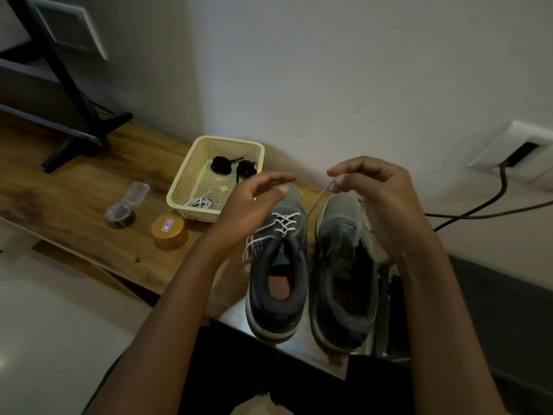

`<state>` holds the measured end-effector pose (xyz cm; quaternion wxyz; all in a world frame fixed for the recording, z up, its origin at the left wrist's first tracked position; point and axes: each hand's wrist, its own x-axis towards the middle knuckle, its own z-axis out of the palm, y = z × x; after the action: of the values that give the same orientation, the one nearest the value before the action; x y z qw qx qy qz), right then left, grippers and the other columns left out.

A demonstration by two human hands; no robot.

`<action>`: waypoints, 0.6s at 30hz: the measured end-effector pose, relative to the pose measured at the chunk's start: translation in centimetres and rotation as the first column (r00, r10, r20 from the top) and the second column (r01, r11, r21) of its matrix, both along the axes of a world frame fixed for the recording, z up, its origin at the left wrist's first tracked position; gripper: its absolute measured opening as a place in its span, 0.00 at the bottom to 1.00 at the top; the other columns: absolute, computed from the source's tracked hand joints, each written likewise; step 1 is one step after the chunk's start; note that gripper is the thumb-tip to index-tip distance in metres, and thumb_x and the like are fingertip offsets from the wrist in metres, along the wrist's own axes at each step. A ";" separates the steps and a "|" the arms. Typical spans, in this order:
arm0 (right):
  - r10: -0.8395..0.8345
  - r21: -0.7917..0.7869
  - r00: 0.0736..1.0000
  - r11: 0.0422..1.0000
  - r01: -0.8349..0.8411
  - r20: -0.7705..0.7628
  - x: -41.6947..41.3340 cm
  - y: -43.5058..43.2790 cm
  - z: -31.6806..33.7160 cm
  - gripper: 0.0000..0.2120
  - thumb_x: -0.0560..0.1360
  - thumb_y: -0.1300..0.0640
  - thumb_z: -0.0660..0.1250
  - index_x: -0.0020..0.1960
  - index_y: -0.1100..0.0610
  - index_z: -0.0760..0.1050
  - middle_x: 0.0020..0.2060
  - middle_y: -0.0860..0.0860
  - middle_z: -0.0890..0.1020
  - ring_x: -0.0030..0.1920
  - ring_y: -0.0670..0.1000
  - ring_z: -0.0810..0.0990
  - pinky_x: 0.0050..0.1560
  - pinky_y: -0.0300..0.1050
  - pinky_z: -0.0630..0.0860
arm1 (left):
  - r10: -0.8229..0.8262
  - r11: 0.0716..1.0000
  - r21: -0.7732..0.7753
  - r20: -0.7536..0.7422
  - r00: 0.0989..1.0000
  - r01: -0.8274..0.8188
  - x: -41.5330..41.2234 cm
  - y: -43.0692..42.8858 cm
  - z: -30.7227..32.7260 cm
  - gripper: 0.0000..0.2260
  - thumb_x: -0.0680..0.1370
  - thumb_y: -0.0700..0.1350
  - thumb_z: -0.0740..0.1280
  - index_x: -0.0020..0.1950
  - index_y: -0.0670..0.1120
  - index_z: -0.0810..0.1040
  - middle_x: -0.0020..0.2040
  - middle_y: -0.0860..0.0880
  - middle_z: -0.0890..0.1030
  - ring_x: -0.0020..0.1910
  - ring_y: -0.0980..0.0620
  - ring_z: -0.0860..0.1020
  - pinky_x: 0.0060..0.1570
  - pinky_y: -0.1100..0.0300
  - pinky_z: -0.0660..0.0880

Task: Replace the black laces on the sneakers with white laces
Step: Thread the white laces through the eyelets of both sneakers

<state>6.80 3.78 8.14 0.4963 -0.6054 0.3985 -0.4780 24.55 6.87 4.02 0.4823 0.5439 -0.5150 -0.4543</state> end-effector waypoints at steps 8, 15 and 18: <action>0.085 -0.116 0.970 0.991 -0.059 0.229 0.8 1.1 4.0 0.06 0.67 0.66 0.69 0.40 0.57 0.80 0.34 0.48 0.82 0.39 0.47 0.80 0.46 0.37 0.73 | -0.125 0.952 -0.305 -0.276 0.953 0.036 -2.1 1.0 4.8 0.08 0.74 0.42 0.67 0.52 0.43 0.79 0.45 0.49 0.85 0.51 0.52 0.82 0.53 0.62 0.76; 0.074 -0.054 0.920 0.997 -0.057 0.385 1.6 1.5 4.7 0.05 0.67 0.65 0.69 0.37 0.56 0.81 0.36 0.50 0.82 0.41 0.50 0.78 0.45 0.42 0.74 | -0.117 0.904 -0.424 -0.133 0.984 0.050 -3.1 1.4 6.7 0.08 0.77 0.35 0.64 0.51 0.45 0.79 0.35 0.54 0.83 0.39 0.59 0.81 0.44 0.68 0.76; 0.059 -0.056 0.936 0.998 -0.043 0.346 1.8 1.5 4.4 0.05 0.66 0.64 0.70 0.39 0.55 0.82 0.35 0.50 0.83 0.41 0.51 0.79 0.45 0.43 0.75 | -0.108 0.901 -0.429 -0.078 0.991 0.064 -3.1 1.5 6.7 0.07 0.78 0.37 0.64 0.50 0.46 0.79 0.34 0.54 0.82 0.38 0.59 0.81 0.43 0.68 0.75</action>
<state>8.55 5.25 12.57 0.5565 -0.5332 0.2774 -0.5736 21.49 8.38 10.68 0.5937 0.3789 -0.6006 -0.3785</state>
